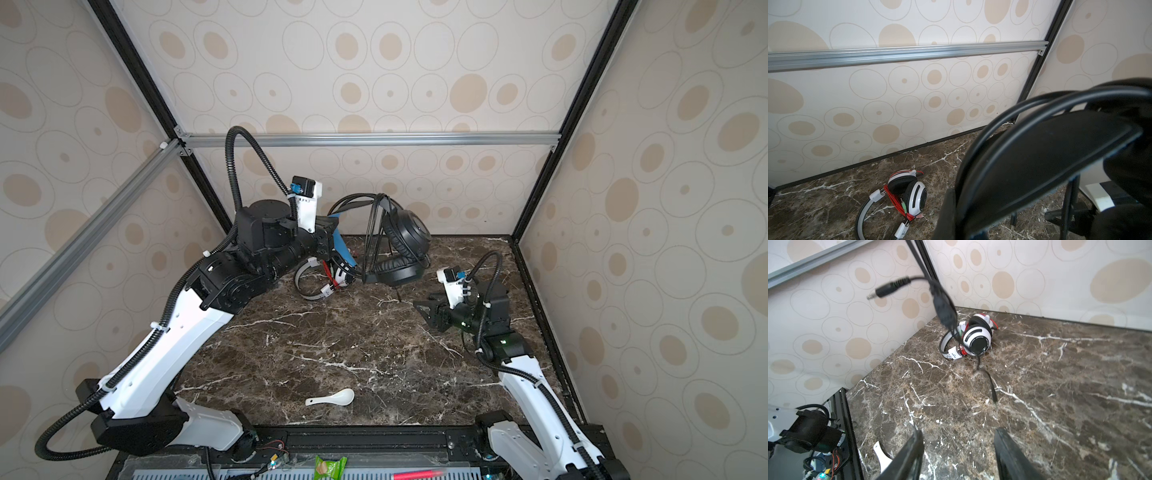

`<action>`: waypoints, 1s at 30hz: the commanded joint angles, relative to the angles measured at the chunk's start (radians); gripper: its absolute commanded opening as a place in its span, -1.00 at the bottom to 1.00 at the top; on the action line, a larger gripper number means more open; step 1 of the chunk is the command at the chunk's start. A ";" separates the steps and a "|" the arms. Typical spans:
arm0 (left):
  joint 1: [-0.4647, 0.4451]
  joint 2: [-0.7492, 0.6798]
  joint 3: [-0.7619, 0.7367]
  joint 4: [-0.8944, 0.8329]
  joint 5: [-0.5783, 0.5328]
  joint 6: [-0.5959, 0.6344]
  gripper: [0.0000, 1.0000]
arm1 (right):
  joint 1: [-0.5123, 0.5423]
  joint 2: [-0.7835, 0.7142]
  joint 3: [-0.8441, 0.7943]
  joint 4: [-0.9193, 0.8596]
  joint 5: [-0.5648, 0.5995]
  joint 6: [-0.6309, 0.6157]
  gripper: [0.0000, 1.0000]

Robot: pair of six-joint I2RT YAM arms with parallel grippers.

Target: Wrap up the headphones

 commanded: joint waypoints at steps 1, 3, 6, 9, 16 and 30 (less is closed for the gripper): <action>0.005 0.002 0.071 0.106 0.091 -0.056 -1.00 | -0.002 0.016 0.054 0.082 -0.049 0.031 0.28; 0.006 0.013 0.073 0.114 0.123 -0.061 -1.00 | -0.003 0.043 0.047 0.123 -0.041 0.041 0.37; 0.006 0.022 0.075 0.127 0.161 -0.066 -1.00 | -0.003 0.097 0.053 0.172 -0.068 0.049 0.39; 0.005 0.034 0.092 0.121 0.174 -0.069 -1.00 | -0.003 0.147 0.060 0.256 -0.105 0.099 0.39; 0.005 0.048 0.106 0.110 0.184 -0.072 -1.00 | 0.001 0.299 0.127 0.425 -0.134 0.182 0.29; 0.005 0.087 0.165 0.094 0.189 -0.064 -1.00 | 0.039 0.525 0.241 0.552 -0.198 0.238 0.29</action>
